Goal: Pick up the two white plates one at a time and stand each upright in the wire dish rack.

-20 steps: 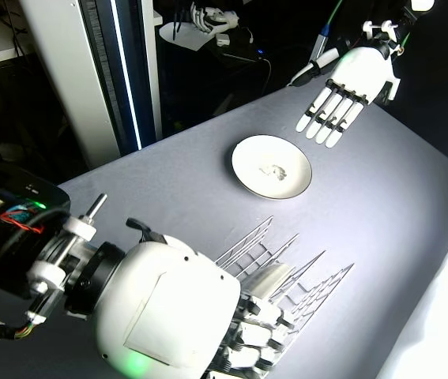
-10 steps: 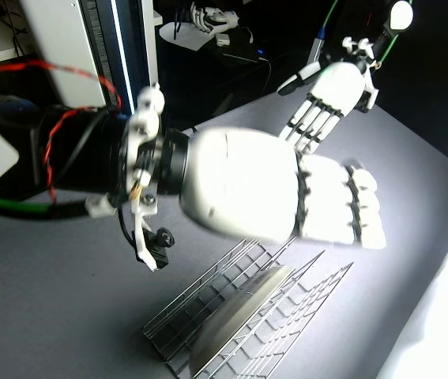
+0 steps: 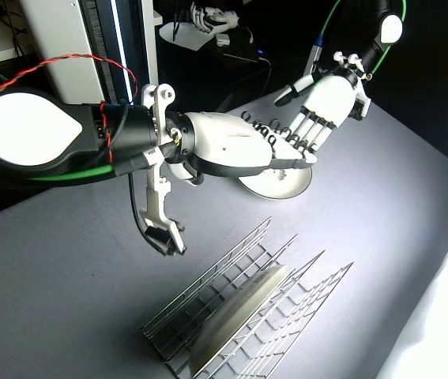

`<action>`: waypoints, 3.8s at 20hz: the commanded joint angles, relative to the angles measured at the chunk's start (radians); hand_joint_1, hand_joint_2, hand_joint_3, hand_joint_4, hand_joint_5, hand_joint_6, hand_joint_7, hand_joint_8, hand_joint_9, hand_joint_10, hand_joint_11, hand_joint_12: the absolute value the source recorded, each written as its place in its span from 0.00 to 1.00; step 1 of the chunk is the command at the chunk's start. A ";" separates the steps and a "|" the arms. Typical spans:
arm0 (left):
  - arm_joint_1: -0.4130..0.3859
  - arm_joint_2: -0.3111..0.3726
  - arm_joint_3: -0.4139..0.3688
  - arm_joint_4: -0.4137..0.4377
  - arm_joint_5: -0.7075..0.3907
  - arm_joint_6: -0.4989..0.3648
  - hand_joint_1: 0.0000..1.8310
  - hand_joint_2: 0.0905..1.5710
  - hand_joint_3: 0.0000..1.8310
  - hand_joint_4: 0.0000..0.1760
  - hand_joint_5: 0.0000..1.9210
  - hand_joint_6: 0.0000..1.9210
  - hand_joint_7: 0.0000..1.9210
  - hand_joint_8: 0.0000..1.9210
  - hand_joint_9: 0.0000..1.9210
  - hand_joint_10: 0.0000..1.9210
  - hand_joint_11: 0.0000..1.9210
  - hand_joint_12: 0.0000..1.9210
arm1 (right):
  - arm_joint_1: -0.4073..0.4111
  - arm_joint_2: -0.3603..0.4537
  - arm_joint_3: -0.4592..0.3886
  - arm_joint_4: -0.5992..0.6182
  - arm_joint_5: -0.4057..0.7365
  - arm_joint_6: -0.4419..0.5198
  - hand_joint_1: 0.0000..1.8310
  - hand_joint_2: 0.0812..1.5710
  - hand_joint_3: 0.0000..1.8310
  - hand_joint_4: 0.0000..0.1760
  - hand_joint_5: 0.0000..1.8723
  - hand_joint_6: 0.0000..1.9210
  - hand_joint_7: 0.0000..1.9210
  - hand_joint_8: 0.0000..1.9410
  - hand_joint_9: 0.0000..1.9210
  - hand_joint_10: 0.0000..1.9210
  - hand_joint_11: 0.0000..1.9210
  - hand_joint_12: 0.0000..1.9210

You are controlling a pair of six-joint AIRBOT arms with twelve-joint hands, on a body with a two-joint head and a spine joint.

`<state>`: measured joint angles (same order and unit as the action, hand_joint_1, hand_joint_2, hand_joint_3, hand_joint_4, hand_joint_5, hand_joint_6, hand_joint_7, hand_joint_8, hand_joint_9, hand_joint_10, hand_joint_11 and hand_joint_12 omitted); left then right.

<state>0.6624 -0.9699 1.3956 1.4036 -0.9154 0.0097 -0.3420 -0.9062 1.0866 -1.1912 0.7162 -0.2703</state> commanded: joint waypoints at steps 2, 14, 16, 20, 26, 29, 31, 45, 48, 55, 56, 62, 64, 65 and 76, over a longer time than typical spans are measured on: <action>0.000 -0.003 0.008 -0.056 -0.045 0.007 0.00 0.69 0.00 0.00 0.00 0.00 0.00 0.00 0.00 0.00 0.00 0.00 | -0.003 0.003 -0.014 0.061 0.068 -0.002 0.62 0.52 0.01 0.00 0.00 0.00 0.00 0.00 0.00 0.00 0.03 0.02; 0.120 -0.021 0.036 -0.056 -0.012 0.042 0.00 0.69 0.00 0.00 0.00 0.00 0.00 0.00 0.00 0.00 0.00 0.00 | -0.019 -0.003 -0.029 0.059 0.054 -0.002 0.75 0.63 0.01 0.00 0.00 0.00 0.00 0.00 0.00 0.00 0.00 0.00; 0.129 -0.023 0.037 -0.056 -0.011 0.043 0.00 0.69 0.00 0.00 0.00 0.00 0.00 0.00 0.00 0.00 0.00 0.00 | -0.020 -0.003 -0.029 0.059 0.053 -0.002 0.76 0.62 0.00 0.00 0.00 0.00 0.00 0.00 0.00 0.00 0.00 0.00; 0.127 -0.025 0.040 -0.056 -0.011 0.043 0.00 0.69 0.00 0.00 0.00 0.00 0.00 0.00 0.00 0.00 0.00 0.00 | -0.021 -0.007 -0.029 0.059 0.037 -0.002 0.75 0.64 0.01 0.00 0.00 0.00 0.00 0.00 0.00 0.00 0.00 0.00; 0.124 -0.027 0.044 -0.063 -0.018 0.043 0.00 0.69 0.00 0.00 0.00 0.00 0.00 0.00 0.00 0.00 0.00 0.00 | -0.021 -0.081 -0.028 0.059 -0.030 -0.002 0.78 0.64 0.00 0.00 0.00 0.00 0.00 0.00 0.00 0.00 0.01 0.01; 0.121 -0.027 0.044 -0.064 -0.019 0.043 0.00 0.69 0.00 0.00 0.00 0.00 0.00 0.00 0.00 0.00 0.00 0.00 | -0.028 -0.139 -0.028 0.061 -0.082 -0.002 0.76 0.65 0.01 0.00 0.00 0.00 0.00 0.00 0.00 0.00 0.01 0.01; 0.120 -0.027 0.044 -0.064 -0.021 0.043 0.00 0.69 0.00 0.00 0.00 0.00 0.00 0.00 0.00 0.00 0.00 0.00 | -0.041 -0.175 -0.025 0.062 -0.112 -0.002 0.78 0.65 0.00 0.00 0.00 0.00 0.00 0.00 0.00 0.00 0.01 0.01; 0.112 -0.027 0.042 -0.065 -0.024 0.043 0.00 0.70 0.00 0.00 0.00 0.00 0.00 0.00 0.00 0.00 0.00 0.00 | -0.058 -0.443 0.165 0.083 -0.221 -0.002 0.85 0.67 0.00 0.00 0.00 0.00 0.00 0.00 0.00 0.00 0.00 0.28; 0.111 -0.028 0.042 -0.065 -0.024 0.043 0.00 0.70 0.00 0.00 0.00 0.00 0.00 0.00 0.00 0.00 0.00 0.00 | -0.052 -0.473 0.180 0.090 -0.245 -0.002 0.88 0.69 0.01 0.00 0.02 0.00 0.01 0.00 0.03 0.01 0.00 0.47; 0.111 -0.027 0.043 -0.066 -0.024 0.043 0.00 0.69 0.00 0.00 0.00 0.00 0.00 0.00 0.00 0.00 0.00 0.00 | -0.056 -0.485 0.182 0.092 -0.250 -0.003 0.77 0.72 0.00 0.00 0.35 0.02 0.35 0.01 0.36 0.04 0.08 0.71; 0.111 -0.027 0.043 -0.066 -0.024 0.043 0.00 0.69 0.00 0.00 0.00 0.00 0.00 0.00 0.00 0.00 0.00 0.00 | -0.057 -0.485 0.182 0.092 -0.250 -0.003 0.95 0.70 0.00 0.00 0.40 0.02 0.40 0.01 0.41 0.04 0.26 0.81; 0.113 -0.026 0.042 -0.068 -0.024 0.043 0.00 0.70 0.00 0.00 0.00 0.00 0.00 0.00 0.00 0.00 0.00 0.00 | -0.055 -0.475 0.182 0.092 -0.235 -0.007 0.81 0.72 0.00 0.00 0.43 0.63 0.49 0.48 0.41 0.62 0.41 0.84; 0.102 -0.019 0.042 -0.071 -0.029 0.037 0.00 0.70 0.00 0.00 0.00 0.00 0.00 0.00 0.00 0.00 0.00 0.00 | -0.050 -0.458 0.180 0.093 -0.205 -0.007 0.81 0.72 0.00 0.00 0.42 0.63 0.48 0.50 0.41 0.62 0.41 0.84; 0.083 -0.011 0.042 -0.074 -0.040 0.030 0.00 0.70 0.00 0.00 0.00 0.00 0.00 0.00 0.00 0.00 0.00 0.00 | -0.046 -0.441 0.172 0.117 -0.192 -0.007 0.81 0.72 0.00 0.00 0.42 0.63 0.48 0.49 0.42 0.62 0.42 0.84; -0.098 0.113 0.026 -0.108 -0.135 -0.074 0.00 0.70 0.00 0.00 0.00 0.00 0.00 0.00 0.00 0.00 0.00 0.00 | 0.039 -0.254 -0.019 0.329 -0.159 -0.008 0.81 0.71 0.00 0.00 0.44 0.61 0.47 0.50 0.42 0.61 0.41 0.83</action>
<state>0.5705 -0.8593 1.4220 1.3685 -0.9958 -0.0597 -0.3141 -1.1599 1.0645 -0.8959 0.4679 -0.2775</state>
